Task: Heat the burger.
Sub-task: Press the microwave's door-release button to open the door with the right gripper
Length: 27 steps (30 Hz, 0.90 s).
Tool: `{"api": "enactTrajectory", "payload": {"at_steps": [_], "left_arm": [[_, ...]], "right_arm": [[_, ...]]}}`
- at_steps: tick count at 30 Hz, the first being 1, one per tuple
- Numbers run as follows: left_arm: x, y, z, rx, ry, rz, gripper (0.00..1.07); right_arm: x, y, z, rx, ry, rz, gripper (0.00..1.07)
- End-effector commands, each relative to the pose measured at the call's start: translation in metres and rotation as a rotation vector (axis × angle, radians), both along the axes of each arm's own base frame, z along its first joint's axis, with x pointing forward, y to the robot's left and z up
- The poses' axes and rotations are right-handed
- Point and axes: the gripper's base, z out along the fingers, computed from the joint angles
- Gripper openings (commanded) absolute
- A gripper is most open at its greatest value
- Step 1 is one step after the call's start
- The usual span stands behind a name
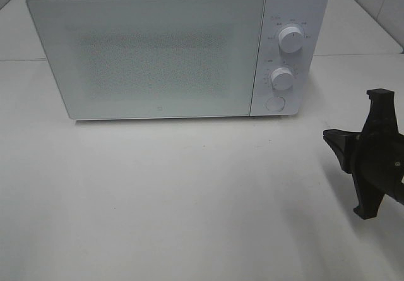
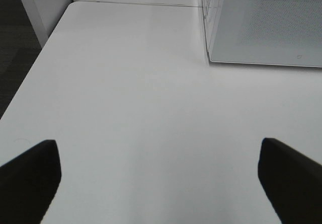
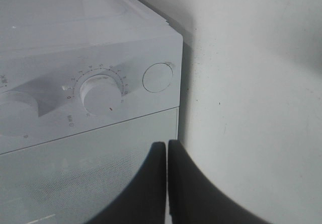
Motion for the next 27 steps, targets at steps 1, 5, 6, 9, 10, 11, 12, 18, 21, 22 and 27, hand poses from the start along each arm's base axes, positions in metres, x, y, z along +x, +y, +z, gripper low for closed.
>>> {"api": "enactTrajectory", "payload": {"at_steps": [1, 5, 6, 9, 10, 11, 12, 18, 21, 22, 27], "left_arm": [[-0.002, 0.000, 0.000, -0.002, -0.027, 0.004, 1.01], [-0.002, 0.000, 0.000, -0.002, -0.027, 0.004, 1.01], [-0.002, 0.000, 0.000, -0.002, -0.027, 0.004, 1.01], [-0.002, 0.000, 0.000, -0.002, -0.027, 0.004, 1.01], [-0.002, 0.000, 0.000, -0.002, -0.027, 0.004, 1.01], [-0.002, 0.000, 0.000, -0.002, -0.027, 0.004, 1.01], [-0.002, 0.000, 0.000, -0.002, -0.027, 0.004, 1.01], [-0.002, 0.000, 0.000, -0.002, -0.027, 0.004, 1.01], [-0.002, 0.000, 0.000, -0.002, -0.027, 0.004, 1.01], [-0.002, 0.000, 0.000, -0.002, -0.027, 0.004, 1.01], [-0.002, 0.000, 0.000, -0.002, -0.027, 0.004, 1.01]], "right_arm": [[0.002, 0.009, 0.004, 0.021, -0.021, -0.041, 0.00], [0.004, 0.017, 0.006, 0.029, -0.031, -0.033, 0.00], [0.004, 0.017, 0.006, 0.029, -0.031, -0.033, 0.00], [0.007, 0.022, 0.007, 0.007, -0.031, -0.030, 0.00], [0.011, 0.025, 0.009, 0.003, -0.028, -0.032, 0.00], [0.014, 0.027, 0.010, -0.014, -0.029, -0.034, 0.00], [0.014, 0.027, 0.010, -0.014, -0.029, -0.034, 0.00], [0.024, 0.028, 0.011, -0.036, -0.026, -0.068, 0.00], [0.031, 0.032, 0.008, -0.035, -0.020, -0.070, 0.00], [0.036, 0.035, 0.003, -0.036, -0.007, -0.072, 0.00], [0.047, 0.042, -0.003, -0.015, -0.003, -0.081, 0.00]]}}
